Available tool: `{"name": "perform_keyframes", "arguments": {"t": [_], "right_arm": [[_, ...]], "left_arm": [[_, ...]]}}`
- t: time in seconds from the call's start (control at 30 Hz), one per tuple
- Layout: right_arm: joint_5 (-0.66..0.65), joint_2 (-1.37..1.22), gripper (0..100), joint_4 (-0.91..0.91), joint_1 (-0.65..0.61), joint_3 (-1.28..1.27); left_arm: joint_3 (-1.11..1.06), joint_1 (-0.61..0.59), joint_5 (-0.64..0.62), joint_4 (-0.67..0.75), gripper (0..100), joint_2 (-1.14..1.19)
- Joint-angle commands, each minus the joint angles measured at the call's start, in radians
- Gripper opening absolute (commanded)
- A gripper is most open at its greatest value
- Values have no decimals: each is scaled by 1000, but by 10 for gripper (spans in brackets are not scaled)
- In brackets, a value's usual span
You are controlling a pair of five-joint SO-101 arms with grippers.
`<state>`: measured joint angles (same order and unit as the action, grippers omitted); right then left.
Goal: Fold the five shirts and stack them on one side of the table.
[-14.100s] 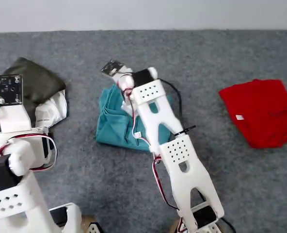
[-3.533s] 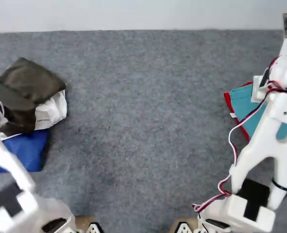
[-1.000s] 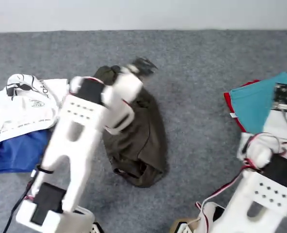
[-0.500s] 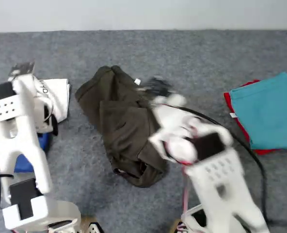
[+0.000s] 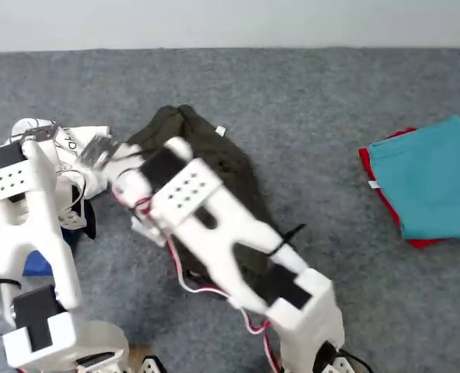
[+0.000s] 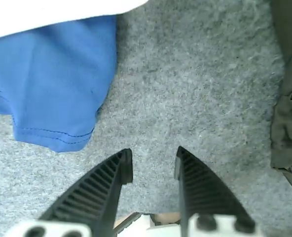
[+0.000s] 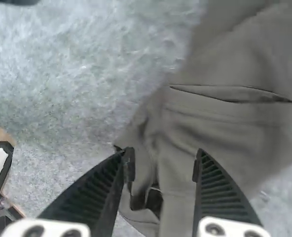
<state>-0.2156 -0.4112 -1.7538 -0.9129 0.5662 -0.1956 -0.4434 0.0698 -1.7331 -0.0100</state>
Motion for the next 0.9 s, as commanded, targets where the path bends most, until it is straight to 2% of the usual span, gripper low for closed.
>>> {"name": "perform_keyframes", "arguments": {"t": [0.0,0.27,0.5,0.73,0.87], "right_arm": [[11,-53,198,-35,-12,48],[11,-163,195,31,-10,49],[9,-239,88,120,4,49],[9,-291,102,160,128,49],[9,-300,102,160,150,49]], "left_arm": [[2,-6,11,-21,152,-3],[2,-6,11,-21,152,-3],[1,-6,11,-21,152,-3],[1,-6,11,-21,152,-3],[1,-6,11,-21,152,-2]]}}
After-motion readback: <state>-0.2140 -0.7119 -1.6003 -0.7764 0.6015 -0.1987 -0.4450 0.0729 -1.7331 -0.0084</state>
